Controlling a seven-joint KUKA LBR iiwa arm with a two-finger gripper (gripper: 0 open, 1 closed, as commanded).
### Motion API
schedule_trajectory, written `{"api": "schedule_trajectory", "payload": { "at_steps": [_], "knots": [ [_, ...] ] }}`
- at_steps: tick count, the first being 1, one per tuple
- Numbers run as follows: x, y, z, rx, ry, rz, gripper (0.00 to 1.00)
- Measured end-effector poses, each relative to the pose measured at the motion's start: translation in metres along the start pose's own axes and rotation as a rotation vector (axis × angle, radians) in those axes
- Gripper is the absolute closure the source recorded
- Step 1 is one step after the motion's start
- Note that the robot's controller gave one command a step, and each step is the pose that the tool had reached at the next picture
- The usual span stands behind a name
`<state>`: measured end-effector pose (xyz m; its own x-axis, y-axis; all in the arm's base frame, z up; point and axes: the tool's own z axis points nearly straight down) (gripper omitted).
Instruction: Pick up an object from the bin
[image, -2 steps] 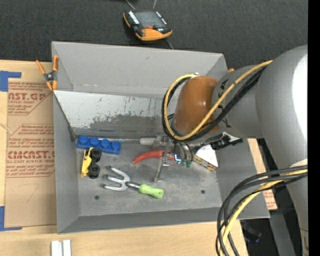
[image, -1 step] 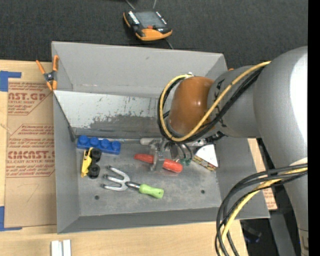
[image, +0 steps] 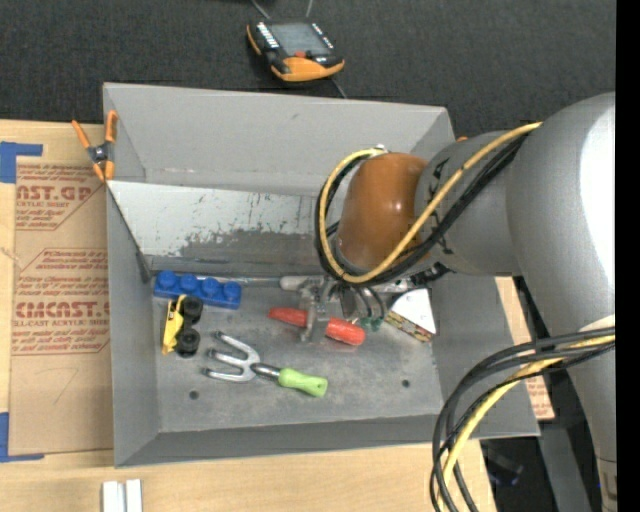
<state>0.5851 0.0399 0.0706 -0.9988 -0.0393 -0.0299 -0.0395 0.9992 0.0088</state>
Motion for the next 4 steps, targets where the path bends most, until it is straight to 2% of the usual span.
{"api": "schedule_trajectory", "payload": {
  "at_steps": [1, 2, 3, 4],
  "knots": [
    [-0.013, -0.005, -0.085, 0.0, -0.011, -0.017, 1.0],
    [-0.008, 0.004, -0.177, 0.0, 0.005, -0.015, 1.0],
    [-0.005, -0.017, -0.254, 0.001, -0.008, -0.016, 1.0],
    [0.007, -0.003, -0.181, 0.0, -0.004, -0.151, 1.0]
  ]
}}
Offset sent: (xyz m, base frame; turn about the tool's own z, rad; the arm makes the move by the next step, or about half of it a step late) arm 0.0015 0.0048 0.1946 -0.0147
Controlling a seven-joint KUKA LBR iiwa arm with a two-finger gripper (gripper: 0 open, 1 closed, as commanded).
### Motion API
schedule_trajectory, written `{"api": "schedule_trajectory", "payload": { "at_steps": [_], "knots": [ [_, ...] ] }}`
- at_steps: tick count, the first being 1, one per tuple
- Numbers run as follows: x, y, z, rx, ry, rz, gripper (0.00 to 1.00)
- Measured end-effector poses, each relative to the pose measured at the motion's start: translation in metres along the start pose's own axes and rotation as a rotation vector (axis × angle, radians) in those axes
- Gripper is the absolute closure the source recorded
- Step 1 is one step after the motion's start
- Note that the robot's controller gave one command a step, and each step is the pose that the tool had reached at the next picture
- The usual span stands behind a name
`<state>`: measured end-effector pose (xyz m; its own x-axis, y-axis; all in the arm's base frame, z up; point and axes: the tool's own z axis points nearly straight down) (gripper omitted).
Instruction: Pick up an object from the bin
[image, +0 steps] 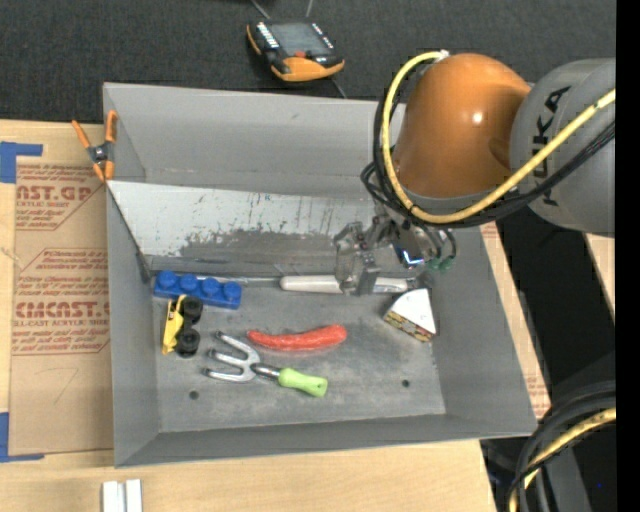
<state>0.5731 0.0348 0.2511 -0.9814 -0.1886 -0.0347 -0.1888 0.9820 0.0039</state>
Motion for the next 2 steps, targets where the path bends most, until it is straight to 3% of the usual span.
{"api": "schedule_trajectory", "payload": {
  "at_steps": [1, 2],
  "knots": [
    [-0.001, -0.005, 0.015, -0.002, 0.007, -0.014, 1.0],
    [0.006, -0.032, 0.112, -0.001, -0.001, -0.234, 0.0]
  ]
}}
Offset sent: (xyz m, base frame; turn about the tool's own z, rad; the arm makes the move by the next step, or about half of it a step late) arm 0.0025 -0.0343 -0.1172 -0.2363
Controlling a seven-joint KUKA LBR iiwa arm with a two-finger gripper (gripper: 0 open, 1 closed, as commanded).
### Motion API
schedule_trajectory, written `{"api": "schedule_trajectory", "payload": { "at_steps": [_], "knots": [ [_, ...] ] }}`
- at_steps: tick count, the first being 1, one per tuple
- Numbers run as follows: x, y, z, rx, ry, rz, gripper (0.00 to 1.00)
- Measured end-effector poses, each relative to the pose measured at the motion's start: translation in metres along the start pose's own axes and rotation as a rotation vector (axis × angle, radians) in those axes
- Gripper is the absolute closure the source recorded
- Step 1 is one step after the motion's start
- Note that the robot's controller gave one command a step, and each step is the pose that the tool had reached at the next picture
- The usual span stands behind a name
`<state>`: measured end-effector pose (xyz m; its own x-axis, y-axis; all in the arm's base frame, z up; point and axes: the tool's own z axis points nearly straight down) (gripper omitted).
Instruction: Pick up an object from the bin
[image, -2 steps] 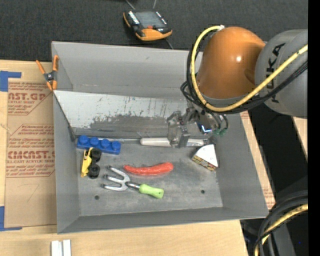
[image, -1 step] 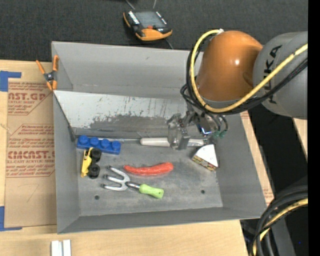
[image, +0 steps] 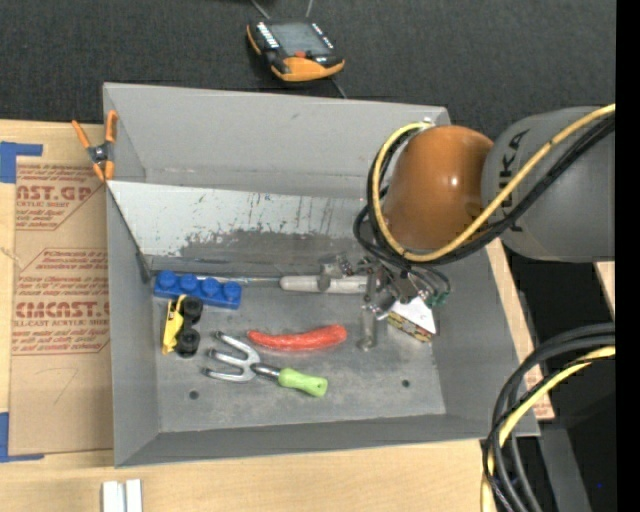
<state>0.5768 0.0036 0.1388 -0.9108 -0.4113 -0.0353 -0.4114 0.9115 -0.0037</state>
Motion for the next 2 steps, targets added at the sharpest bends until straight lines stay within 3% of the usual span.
{"api": "schedule_trajectory", "payload": {
  "at_steps": [1, 2],
  "knots": [
    [0.002, -0.002, 0.005, -0.002, 0.003, -0.001, 0.0],
    [0.016, 0.026, 0.071, -0.01, 0.012, -0.082, 0.0]
  ]
}}
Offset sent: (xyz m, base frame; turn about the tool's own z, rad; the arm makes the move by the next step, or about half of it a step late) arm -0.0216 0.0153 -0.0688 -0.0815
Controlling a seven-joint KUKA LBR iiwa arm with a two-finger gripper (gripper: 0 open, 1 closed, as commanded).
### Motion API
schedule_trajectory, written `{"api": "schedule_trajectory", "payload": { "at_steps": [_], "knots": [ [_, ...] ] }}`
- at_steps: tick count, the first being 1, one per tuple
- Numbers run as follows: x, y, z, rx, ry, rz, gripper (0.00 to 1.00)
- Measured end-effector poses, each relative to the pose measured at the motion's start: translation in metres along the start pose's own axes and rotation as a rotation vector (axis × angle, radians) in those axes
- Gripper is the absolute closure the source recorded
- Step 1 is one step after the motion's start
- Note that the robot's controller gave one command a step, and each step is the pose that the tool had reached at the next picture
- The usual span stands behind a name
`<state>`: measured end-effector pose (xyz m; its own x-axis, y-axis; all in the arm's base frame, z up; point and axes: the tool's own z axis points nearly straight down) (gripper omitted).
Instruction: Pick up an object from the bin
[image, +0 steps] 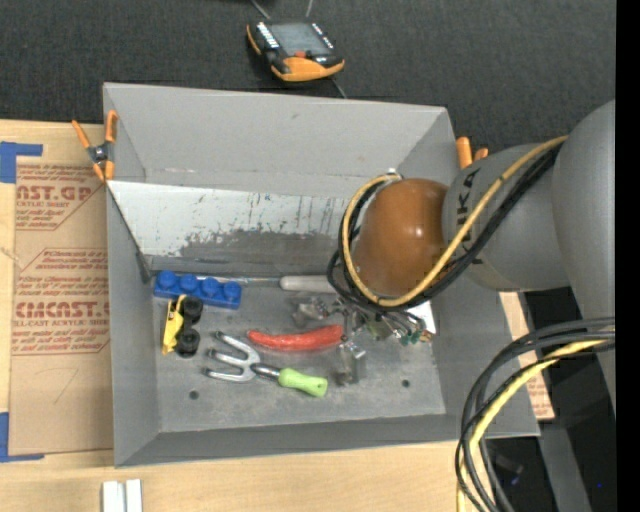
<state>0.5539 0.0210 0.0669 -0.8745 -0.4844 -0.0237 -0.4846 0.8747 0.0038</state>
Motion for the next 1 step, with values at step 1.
{"api": "schedule_trajectory", "payload": {
  "at_steps": [1],
  "knots": [
    [-0.0043, -0.0032, -0.0056, 0.004, -0.005, -0.001, 0.0]
  ]
}}
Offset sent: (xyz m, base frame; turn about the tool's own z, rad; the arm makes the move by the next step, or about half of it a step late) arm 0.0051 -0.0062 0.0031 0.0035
